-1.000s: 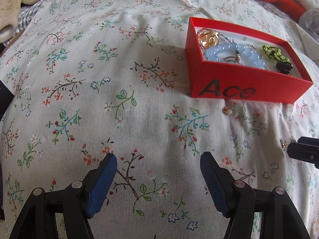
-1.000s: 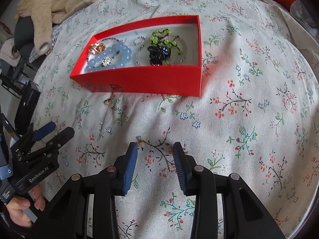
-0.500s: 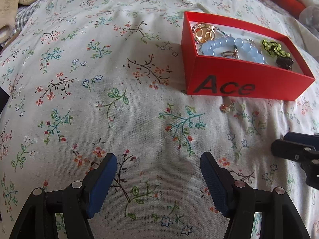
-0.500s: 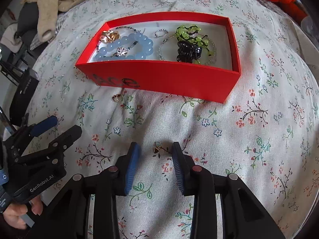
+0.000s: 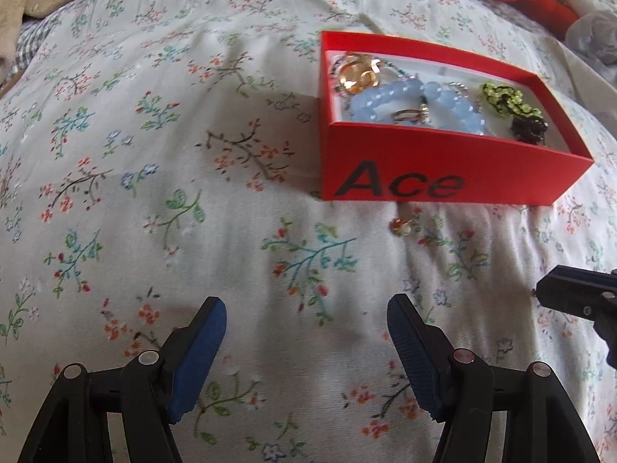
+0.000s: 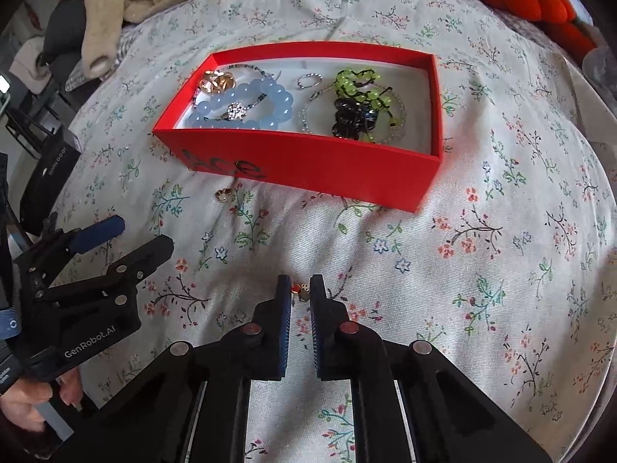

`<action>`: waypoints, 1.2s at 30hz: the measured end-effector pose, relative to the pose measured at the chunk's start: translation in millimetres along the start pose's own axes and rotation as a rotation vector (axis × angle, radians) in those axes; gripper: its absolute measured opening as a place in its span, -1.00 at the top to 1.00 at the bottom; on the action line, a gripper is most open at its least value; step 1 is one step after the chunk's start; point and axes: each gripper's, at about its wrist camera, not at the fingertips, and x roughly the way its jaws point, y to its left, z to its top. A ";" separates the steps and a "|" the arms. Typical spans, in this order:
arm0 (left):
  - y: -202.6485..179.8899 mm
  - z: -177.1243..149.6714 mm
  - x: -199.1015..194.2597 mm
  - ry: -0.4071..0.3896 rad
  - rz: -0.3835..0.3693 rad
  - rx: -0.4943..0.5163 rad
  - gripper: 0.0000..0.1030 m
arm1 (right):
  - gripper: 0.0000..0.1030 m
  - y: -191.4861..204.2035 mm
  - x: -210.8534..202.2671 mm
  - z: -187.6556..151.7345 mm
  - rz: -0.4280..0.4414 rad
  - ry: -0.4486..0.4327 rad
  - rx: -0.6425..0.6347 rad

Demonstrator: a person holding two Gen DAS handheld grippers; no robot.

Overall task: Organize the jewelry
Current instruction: 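Grasp the small gold earring on the bedspread with the right tool, then grasp the small orange-stone earring with the left tool while the right tool holds its earring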

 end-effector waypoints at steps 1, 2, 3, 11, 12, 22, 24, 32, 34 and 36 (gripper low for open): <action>-2.8 0.3 -0.4 -0.016 -0.007 0.006 -0.41 | 0.81 -4.6 -1.7 -1.5 -0.002 -0.002 0.007; -5.1 0.2 -0.9 -0.033 -0.016 0.012 -0.41 | 0.81 -10.1 -3.3 -3.1 -0.005 -0.004 0.016; -7.6 0.3 -1.0 -0.052 -0.028 0.017 -0.40 | 0.81 -15.1 -4.5 -4.7 -0.008 -0.004 0.023; -29.5 1.0 14.1 -0.091 -0.129 0.078 0.34 | 0.81 -50.4 -13.4 -21.3 -0.002 0.001 0.088; -30.8 1.6 16.5 -0.090 -0.132 0.078 0.36 | 0.81 -53.4 -14.8 -22.7 -0.001 0.000 0.091; -33.0 6.7 25.0 -0.118 -0.138 0.062 0.47 | 0.81 -83.6 -24.4 -32.6 0.013 -0.005 0.142; -32.9 8.8 27.1 -0.121 -0.135 0.057 0.52 | 0.81 -84.9 -25.4 -32.5 0.015 -0.007 0.141; -29.7 11.5 29.3 -0.126 -0.114 0.037 0.82 | 0.81 -82.5 -23.6 -33.2 0.013 -0.004 0.132; -28.8 11.7 28.9 -0.124 -0.112 0.030 0.88 | 0.81 -80.9 -21.8 -30.3 0.009 -0.001 0.132; -27.2 11.2 27.8 -0.122 -0.118 0.021 0.89 | 0.81 -81.8 -21.2 -28.6 0.004 -0.002 0.133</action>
